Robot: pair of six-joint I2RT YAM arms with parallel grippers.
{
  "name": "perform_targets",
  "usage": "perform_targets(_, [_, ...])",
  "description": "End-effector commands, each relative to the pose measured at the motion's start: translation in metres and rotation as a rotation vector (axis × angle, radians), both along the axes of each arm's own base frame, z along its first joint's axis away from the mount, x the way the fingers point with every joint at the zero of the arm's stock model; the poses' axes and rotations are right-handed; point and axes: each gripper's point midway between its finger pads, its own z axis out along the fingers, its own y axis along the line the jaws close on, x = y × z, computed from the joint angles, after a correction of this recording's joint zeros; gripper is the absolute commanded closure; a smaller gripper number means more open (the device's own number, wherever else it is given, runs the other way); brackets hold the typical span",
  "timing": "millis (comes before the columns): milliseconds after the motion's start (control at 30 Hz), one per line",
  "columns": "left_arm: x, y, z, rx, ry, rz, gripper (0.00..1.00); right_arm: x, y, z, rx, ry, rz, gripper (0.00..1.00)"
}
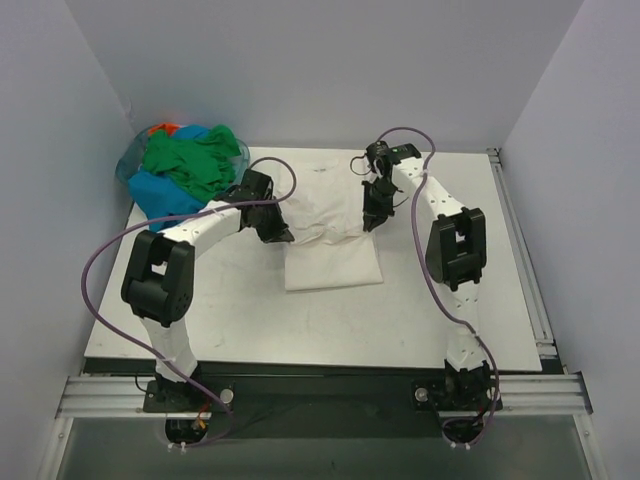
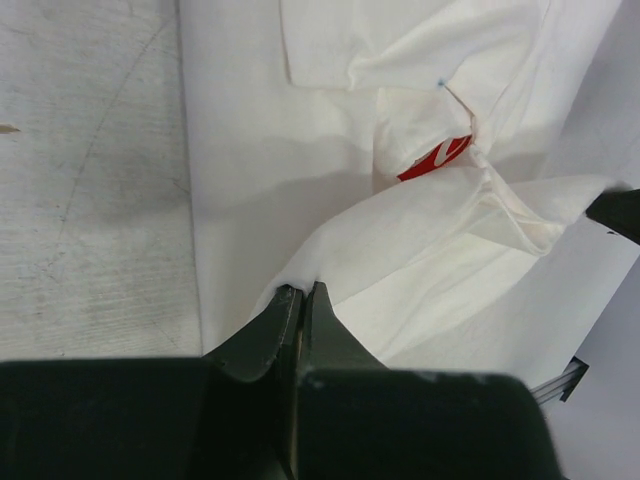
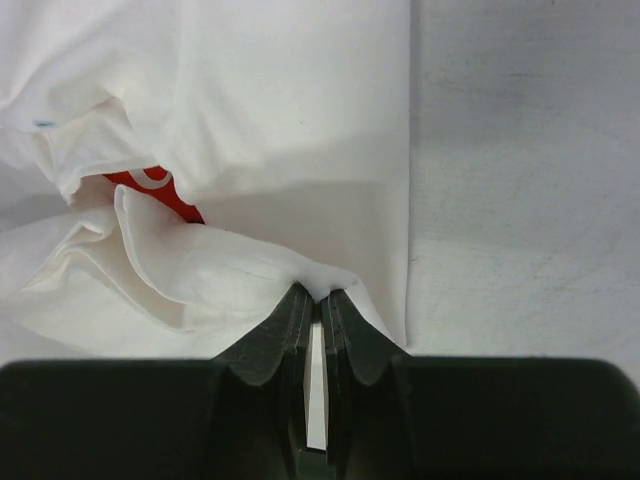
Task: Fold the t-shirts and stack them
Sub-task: Fold the folded rectangular tshirt in 1/3 of the way
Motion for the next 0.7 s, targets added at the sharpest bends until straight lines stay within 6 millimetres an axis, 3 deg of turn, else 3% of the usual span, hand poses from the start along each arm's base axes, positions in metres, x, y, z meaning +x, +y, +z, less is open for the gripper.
perform_targets(0, [0.026, 0.006, 0.015, -0.001, -0.076, 0.027, 1.00, 0.007, -0.006, 0.010, -0.008, -0.005, -0.027, 1.00])
perform_targets(167, [0.040, 0.013, 0.014, 0.035, -0.076, 0.037, 1.00, 0.022, -0.005, 0.007, 0.016, -0.013, -0.051, 1.00])
perform_targets(233, [0.042, 0.016, 0.011, 0.044, -0.069, 0.048, 1.00, 0.029, 0.001, 0.005, 0.053, -0.011, -0.054, 0.91])
perform_targets(267, [0.045, 0.019, 0.013, 0.045, -0.076, 0.064, 0.77, 0.032, 0.002, 0.005, 0.067, -0.013, -0.058, 0.85])
perform_targets(300, [0.048, 0.021, 0.015, 0.047, -0.085, 0.073, 0.68, 0.034, 0.004, 0.007, 0.077, -0.018, -0.059, 0.70])
perform_targets(367, [0.054, 0.025, 0.022, 0.056, -0.116, 0.087, 0.53, 0.042, 0.007, 0.014, 0.097, -0.045, -0.054, 0.56])
perform_targets(400, [0.055, 0.025, 0.026, 0.057, -0.129, 0.090, 0.51, 0.044, 0.007, 0.018, 0.102, -0.055, -0.052, 0.49])
perform_targets(500, [0.059, 0.024, 0.038, 0.042, -0.178, 0.078, 0.51, 0.047, 0.001, 0.032, 0.111, -0.090, -0.047, 0.43])
perform_targets(633, [0.048, 0.017, 0.040, 0.022, -0.175, 0.036, 0.51, 0.037, -0.011, 0.038, 0.100, -0.095, -0.042, 0.43])
perform_targets(667, [0.043, 0.016, 0.039, 0.020, -0.172, 0.025, 0.51, 0.028, -0.014, 0.030, 0.090, -0.066, -0.033, 0.43])
